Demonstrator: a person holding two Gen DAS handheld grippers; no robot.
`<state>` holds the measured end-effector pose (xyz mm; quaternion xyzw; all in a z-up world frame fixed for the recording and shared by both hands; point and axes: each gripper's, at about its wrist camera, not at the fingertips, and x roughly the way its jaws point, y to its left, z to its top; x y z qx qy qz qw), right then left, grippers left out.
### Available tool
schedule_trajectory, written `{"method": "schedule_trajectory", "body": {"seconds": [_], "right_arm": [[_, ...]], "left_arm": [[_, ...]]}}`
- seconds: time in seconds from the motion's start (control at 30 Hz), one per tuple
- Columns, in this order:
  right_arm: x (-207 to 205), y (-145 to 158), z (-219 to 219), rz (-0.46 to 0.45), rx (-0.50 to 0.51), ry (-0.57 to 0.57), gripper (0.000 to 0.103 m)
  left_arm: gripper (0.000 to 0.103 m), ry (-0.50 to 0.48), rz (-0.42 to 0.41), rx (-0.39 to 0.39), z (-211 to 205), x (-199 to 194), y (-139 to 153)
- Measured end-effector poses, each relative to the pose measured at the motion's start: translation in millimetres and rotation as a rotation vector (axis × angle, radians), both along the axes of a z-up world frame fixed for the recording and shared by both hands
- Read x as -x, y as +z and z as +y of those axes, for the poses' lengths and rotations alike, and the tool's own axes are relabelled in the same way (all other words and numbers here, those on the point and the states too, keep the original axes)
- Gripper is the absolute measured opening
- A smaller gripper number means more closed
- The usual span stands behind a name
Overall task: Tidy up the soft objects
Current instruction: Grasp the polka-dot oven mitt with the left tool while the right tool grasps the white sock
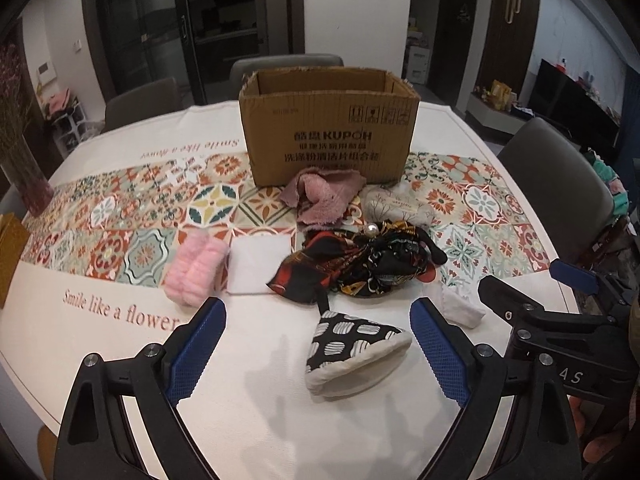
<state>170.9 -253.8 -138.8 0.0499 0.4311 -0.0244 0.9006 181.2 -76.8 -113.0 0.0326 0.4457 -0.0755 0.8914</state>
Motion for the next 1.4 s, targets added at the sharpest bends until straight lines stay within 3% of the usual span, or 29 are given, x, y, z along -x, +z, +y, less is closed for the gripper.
{"method": "schedule_trajectory", "body": {"seconds": [0.43,0.77,1.0,1.27,1.4], "right_arm": [[-28.8,-61.7,-18.9,0.112,-0.059,0.062,0.102],[-39.7,-91.4,-20.0,0.177,-0.06,0.08,0.099],[-42.1,-102.1,-18.8,0.195,-0.068,0.1,0.094],[-41.3,-104.9,-17.1,0.2,-0.071,0.123,0.069],[-39.3,-108.5,-16.5,0.209,-0.072,0.128,0.052]], "left_arm": [[0.09,0.086,0.17,0.044,-11.6,-23.3,-56.9],[0.088,0.121,0.31,0.094,-10.6,-32.6,-94.8],[0.072,0.108,0.361,0.127,-12.5,-32.1,-108.0],[0.062,0.108,0.347,0.117,-12.5,-27.7,-108.3],[0.057,0.097,0.33,0.103,-13.8,-25.1,-106.7]]}}
